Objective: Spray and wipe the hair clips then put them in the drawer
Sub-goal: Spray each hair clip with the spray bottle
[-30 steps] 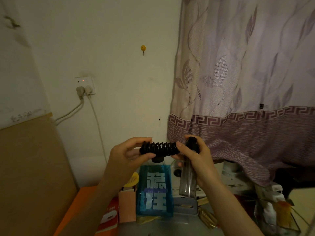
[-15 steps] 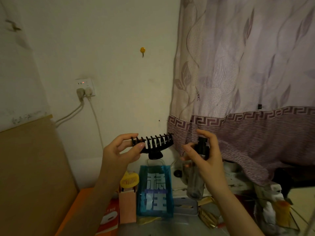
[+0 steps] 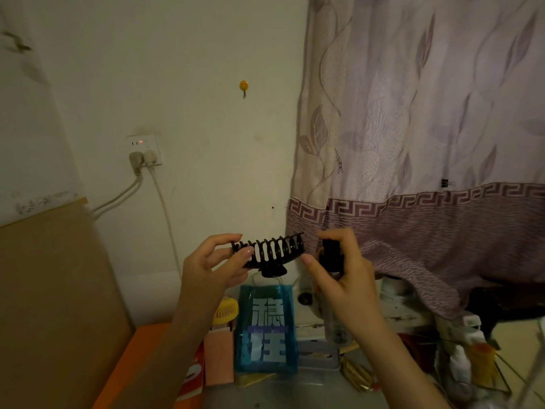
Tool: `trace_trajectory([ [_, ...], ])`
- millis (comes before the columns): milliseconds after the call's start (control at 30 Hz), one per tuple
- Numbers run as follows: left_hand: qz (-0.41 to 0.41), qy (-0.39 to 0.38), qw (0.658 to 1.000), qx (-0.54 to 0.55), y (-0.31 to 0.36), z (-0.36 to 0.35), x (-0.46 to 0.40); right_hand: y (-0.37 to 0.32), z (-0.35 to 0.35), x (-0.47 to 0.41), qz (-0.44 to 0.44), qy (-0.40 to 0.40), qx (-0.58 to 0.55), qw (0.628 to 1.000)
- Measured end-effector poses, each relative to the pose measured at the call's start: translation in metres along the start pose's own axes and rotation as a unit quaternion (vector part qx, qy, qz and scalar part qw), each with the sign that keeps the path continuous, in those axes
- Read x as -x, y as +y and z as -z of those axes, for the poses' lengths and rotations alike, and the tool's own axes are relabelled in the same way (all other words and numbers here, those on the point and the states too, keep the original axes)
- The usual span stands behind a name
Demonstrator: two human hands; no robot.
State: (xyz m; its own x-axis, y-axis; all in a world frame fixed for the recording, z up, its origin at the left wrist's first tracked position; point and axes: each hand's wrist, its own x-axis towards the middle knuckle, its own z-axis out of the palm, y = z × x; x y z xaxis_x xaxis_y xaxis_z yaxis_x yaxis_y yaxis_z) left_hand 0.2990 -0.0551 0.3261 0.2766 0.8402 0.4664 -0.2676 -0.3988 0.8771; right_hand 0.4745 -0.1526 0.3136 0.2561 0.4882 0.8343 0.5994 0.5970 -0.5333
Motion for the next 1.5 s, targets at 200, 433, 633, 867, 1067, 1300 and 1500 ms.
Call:
trace_trajectory([
  [200,-0.004,0.001,1.000,-0.005,0.001,0.001,0.001,0.002,0.000,0.002,-0.019,0.006,0.028,0.999],
  [433,-0.001,0.001,1.000,-0.006,0.000,0.001,0.001,0.005,0.002,0.004,-0.051,0.022,0.013,0.998],
  [633,0.004,0.009,1.000,-0.006,-0.003,-0.001,0.002,0.006,0.006,0.008,-0.052,0.020,0.026,0.998],
  [867,0.011,0.014,1.000,-0.001,-0.005,-0.003,0.004,0.019,0.008,0.014,-0.076,0.024,0.038,0.996],
  [1067,0.007,0.015,1.000,-0.009,-0.007,-0.004,0.006,0.017,0.011,0.014,-0.101,-0.002,-0.053,0.993],
  [1300,0.022,0.009,1.000,-0.013,-0.016,-0.007,0.018,0.028,0.009,0.025,-0.152,-0.008,-0.133,0.979],
  [1500,0.057,0.014,0.998,-0.013,-0.038,-0.007,0.040,0.037,0.004,0.043,-0.216,-0.035,-0.150,0.964],
])
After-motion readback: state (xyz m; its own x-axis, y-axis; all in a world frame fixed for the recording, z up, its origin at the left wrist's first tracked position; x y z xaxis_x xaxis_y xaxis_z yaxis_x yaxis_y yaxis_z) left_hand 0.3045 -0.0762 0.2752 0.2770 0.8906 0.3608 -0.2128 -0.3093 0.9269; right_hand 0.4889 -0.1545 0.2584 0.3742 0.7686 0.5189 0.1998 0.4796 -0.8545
